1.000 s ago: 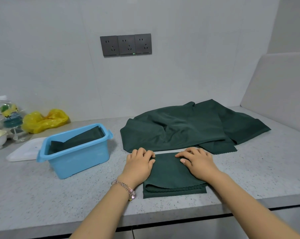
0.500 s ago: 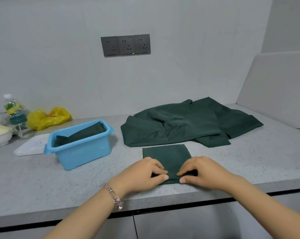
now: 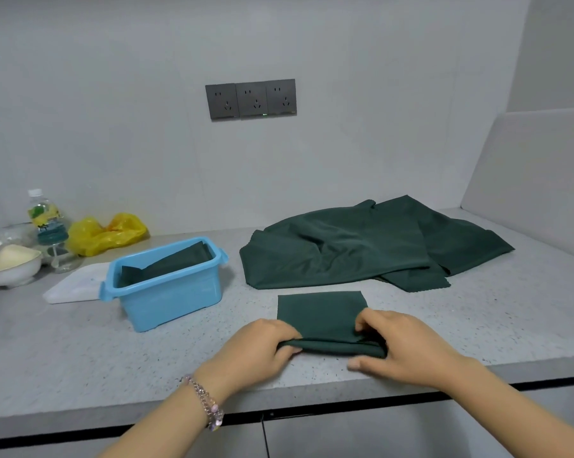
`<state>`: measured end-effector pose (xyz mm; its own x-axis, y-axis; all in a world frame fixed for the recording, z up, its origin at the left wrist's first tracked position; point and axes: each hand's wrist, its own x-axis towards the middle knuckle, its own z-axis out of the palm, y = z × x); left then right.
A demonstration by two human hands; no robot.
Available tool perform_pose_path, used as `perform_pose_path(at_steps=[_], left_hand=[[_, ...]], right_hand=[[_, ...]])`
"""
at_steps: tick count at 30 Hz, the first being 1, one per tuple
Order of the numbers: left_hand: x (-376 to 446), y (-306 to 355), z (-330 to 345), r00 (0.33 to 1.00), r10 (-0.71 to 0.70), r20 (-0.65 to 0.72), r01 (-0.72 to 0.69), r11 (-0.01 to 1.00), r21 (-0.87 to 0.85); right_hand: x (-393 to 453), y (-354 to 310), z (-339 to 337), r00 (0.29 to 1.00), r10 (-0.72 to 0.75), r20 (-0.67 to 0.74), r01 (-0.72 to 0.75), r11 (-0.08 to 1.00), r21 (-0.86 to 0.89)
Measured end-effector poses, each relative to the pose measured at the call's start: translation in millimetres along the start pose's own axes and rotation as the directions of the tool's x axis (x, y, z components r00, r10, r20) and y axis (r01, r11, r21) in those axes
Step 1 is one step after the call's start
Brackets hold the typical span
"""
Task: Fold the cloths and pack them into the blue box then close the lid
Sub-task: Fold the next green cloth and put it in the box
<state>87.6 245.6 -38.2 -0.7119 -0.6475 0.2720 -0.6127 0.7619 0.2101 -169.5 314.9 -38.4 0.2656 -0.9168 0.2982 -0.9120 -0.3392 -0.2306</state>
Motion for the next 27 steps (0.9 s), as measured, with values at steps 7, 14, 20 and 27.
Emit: perform_pose_path(at_steps=[7, 14, 20, 27], left_hand=[[-1, -11, -2, 0.979, -0.171, -0.109, 0.128, 0.938, -0.321], [23, -16, 6, 0.829, -0.517, -0.213, 0.381, 0.801, -0.461], [36, -18, 20, 0.777, -0.573, -0.259, 0.496, 0.812, -0.308], [51, -16, 27, 0.816, -0.534, -0.222, 0.552, 0.834, 0.019]], right_hand=[[21, 8, -5, 0.978, 0.207, 0.008, -0.203, 0.949, 0.243], [55, 12, 9, 0.925, 0.379, -0.042, -0.361, 0.905, 0.224], [71, 5, 34, 0.878, 0.465, -0.111, -0.471, 0.881, -0.037], [87, 1, 48, 0.862, 0.488, -0.138, -0.505, 0.794, -0.340]])
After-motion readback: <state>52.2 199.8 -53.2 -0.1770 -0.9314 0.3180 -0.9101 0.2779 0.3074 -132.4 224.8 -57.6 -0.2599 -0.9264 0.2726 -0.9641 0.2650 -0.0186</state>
